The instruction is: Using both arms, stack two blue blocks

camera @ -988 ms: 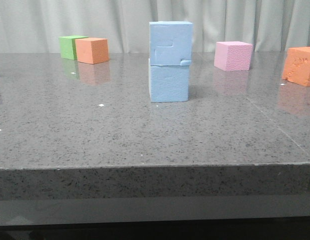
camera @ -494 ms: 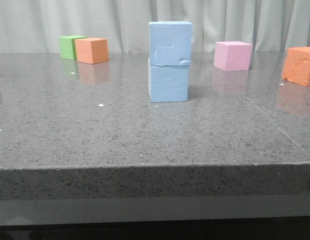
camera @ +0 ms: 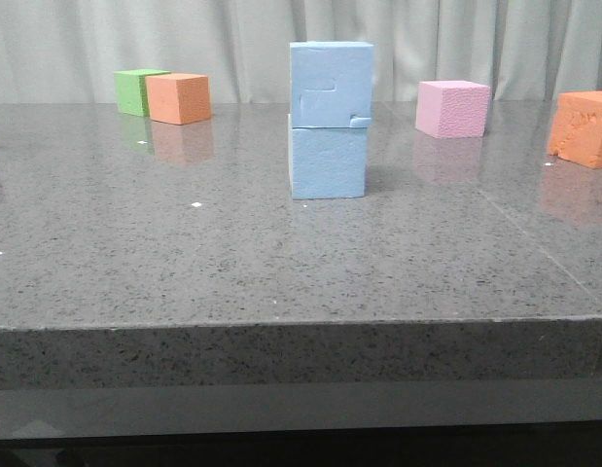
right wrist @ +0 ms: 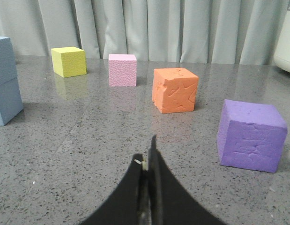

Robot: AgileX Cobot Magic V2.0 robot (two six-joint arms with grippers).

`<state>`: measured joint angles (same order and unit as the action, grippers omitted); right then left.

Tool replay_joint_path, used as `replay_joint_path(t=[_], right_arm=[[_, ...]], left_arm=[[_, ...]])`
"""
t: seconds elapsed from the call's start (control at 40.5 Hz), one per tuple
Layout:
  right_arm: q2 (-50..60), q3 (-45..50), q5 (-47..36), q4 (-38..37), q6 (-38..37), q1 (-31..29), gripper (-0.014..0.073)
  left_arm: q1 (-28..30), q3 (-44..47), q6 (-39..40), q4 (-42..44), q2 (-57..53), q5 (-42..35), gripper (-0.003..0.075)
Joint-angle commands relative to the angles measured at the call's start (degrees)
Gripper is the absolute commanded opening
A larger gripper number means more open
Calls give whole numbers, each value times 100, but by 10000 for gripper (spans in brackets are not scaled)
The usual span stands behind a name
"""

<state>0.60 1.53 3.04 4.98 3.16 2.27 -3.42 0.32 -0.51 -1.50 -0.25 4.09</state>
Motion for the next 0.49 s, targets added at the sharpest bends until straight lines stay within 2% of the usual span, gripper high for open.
replay_joint_path(t=[0.0,0.469], right_arm=[[106,-29,-415,-47,-17,-45,-68],[106,-29,-409,-47,-17,-45,-68]], left_arm=[[9,16,51,8,-118,-495,-20],[117,16,51,8,-107,-496,-20]])
